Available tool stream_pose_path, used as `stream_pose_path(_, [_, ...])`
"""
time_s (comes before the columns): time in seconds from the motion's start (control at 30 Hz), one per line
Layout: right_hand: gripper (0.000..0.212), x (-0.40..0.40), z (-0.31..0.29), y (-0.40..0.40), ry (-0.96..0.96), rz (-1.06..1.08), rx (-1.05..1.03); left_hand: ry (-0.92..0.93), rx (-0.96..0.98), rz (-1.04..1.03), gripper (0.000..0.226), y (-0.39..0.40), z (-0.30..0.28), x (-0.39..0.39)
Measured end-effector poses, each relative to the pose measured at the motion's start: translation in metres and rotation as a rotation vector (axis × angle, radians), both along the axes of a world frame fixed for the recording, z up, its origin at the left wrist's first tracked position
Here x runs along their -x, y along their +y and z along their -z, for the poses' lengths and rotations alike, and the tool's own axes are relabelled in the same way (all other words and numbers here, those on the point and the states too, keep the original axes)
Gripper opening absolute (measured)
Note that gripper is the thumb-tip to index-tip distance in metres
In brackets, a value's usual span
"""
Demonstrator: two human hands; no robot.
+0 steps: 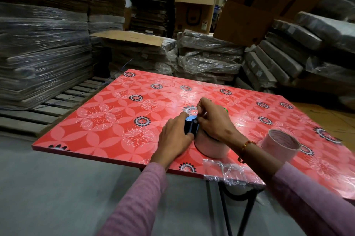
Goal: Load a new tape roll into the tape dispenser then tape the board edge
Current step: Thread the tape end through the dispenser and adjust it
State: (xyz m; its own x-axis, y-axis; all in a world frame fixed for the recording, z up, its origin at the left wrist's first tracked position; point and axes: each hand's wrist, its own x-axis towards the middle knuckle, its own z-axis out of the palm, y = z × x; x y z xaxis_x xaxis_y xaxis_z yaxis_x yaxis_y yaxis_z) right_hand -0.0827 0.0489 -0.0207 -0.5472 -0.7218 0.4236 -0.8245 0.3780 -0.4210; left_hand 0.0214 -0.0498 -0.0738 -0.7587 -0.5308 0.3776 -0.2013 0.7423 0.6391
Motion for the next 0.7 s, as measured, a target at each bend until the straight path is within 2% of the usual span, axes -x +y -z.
stream_pose_path(0.17, [0.026, -0.004, 0.005, 0.004, 0.02, -0.008, 0.074, -0.022, 0.004, -0.024, 0.038, 0.007, -0.003, 0.0])
stream_pose_path(0.33, [0.039, -0.006, 0.004, 0.008, -0.063, -0.026, 0.109, -0.053, -0.032, -0.011, 0.042, 0.008, -0.003, 0.002])
stream_pose_path(0.47, [0.041, -0.002, 0.004, 0.008, -0.141, -0.028, 0.126, -0.072, -0.041, 0.035, 0.041, 0.005, -0.003, -0.002])
stream_pose_path(0.7, [0.041, 0.004, 0.003, 0.006, -0.208, -0.035, 0.158, -0.053, -0.035, 0.096, 0.06, -0.003, -0.003, -0.009])
